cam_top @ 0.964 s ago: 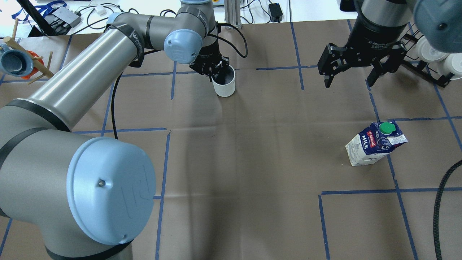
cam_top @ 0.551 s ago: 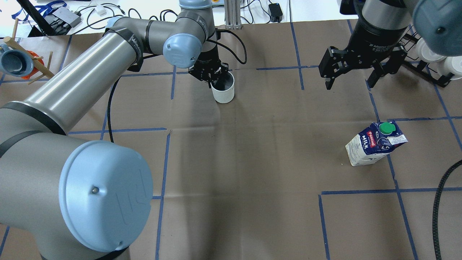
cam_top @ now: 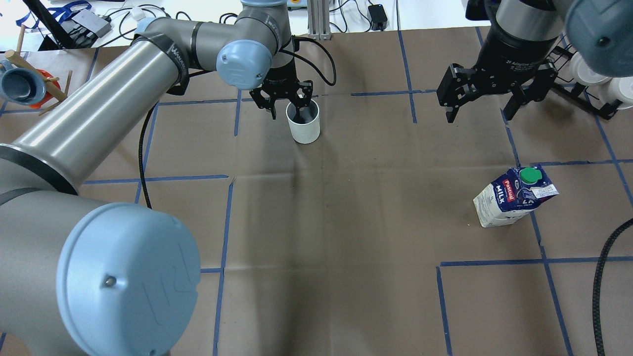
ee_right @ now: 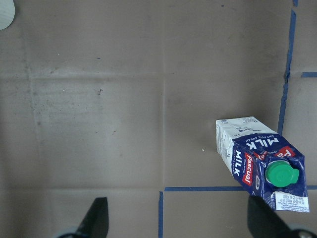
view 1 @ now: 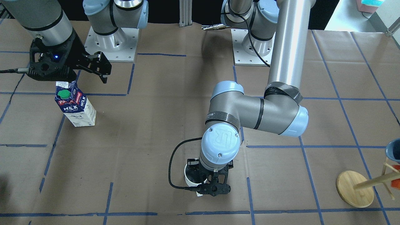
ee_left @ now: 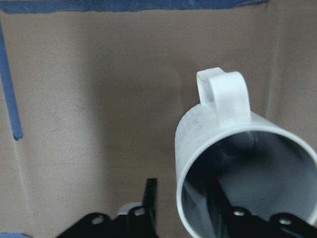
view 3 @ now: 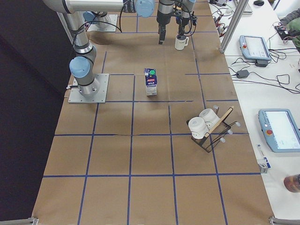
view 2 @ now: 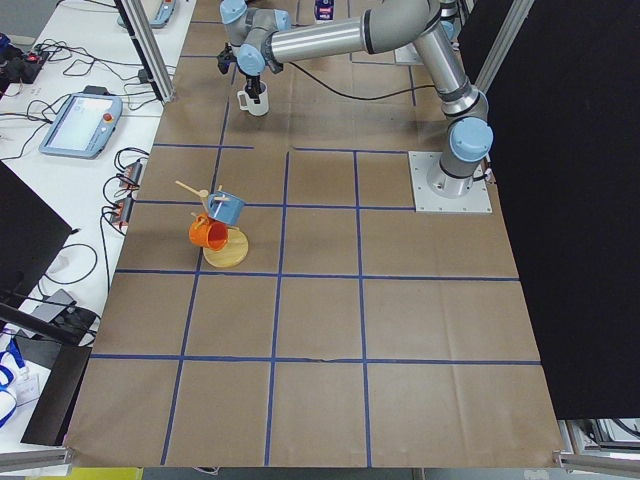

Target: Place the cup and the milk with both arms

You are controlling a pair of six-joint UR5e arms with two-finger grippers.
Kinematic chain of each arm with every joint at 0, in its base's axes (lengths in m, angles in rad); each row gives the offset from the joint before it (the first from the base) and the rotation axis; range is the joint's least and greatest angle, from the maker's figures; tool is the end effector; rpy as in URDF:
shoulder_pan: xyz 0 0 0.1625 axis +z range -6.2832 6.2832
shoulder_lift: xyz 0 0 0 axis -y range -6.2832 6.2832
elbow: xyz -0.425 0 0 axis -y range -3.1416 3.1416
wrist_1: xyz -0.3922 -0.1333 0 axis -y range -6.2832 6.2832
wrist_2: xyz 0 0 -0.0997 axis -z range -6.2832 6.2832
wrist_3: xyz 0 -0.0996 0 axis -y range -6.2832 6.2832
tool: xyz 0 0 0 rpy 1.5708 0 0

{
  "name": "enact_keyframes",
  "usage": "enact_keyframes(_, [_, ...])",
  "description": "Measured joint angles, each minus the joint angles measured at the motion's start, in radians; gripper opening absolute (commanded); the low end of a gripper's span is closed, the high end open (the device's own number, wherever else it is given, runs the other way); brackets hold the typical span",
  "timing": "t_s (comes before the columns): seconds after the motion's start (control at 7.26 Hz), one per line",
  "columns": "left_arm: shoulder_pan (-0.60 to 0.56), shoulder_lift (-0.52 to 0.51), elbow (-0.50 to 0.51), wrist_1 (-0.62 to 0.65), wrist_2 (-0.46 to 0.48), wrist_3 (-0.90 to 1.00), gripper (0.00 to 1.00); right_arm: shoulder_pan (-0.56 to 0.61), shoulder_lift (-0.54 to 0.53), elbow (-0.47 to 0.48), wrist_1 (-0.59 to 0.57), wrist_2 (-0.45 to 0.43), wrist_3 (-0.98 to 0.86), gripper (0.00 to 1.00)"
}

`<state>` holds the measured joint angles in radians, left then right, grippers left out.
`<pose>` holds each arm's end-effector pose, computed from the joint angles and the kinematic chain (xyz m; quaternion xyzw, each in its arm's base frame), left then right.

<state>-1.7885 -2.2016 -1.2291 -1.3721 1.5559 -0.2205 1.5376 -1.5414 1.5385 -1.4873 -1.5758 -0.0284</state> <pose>-0.2864 -0.6709 0.2857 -0.0017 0.9989 0.0457 0.0026 0.1163 -0.5002 0.4812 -0.0023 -0.9992 -0.0403 0.0013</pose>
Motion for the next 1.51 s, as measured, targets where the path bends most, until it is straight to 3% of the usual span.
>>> enact_keyframes(0.14, [0.007, 0.065, -0.002, -0.068, 0.002, 0.011, 1.00, -0.020, -0.008, 0.003, 0.005, -0.002, -0.020, 1.00])
enact_keyframes(0.55, [0.073, 0.329, -0.005, -0.351, 0.030, 0.124, 1.00, -0.221, -0.067, 0.064, 0.008, -0.003, -0.298, 1.00])
enact_keyframes(0.96, [0.122, 0.542, -0.015, -0.572, 0.035, 0.197, 1.00, -0.301, -0.129, 0.201, -0.065, 0.000, -0.429, 1.00])
enact_keyframes(1.24, [0.143, 0.636, -0.089, -0.629, 0.031, 0.204, 1.00, -0.306, -0.135, 0.303, -0.195, 0.000, -0.468, 1.00])
enact_keyframes(1.51, [0.182, 0.665, -0.145, -0.600, 0.021, 0.205, 1.00, -0.306, -0.131, 0.420, -0.352, 0.001, -0.484, 1.00])
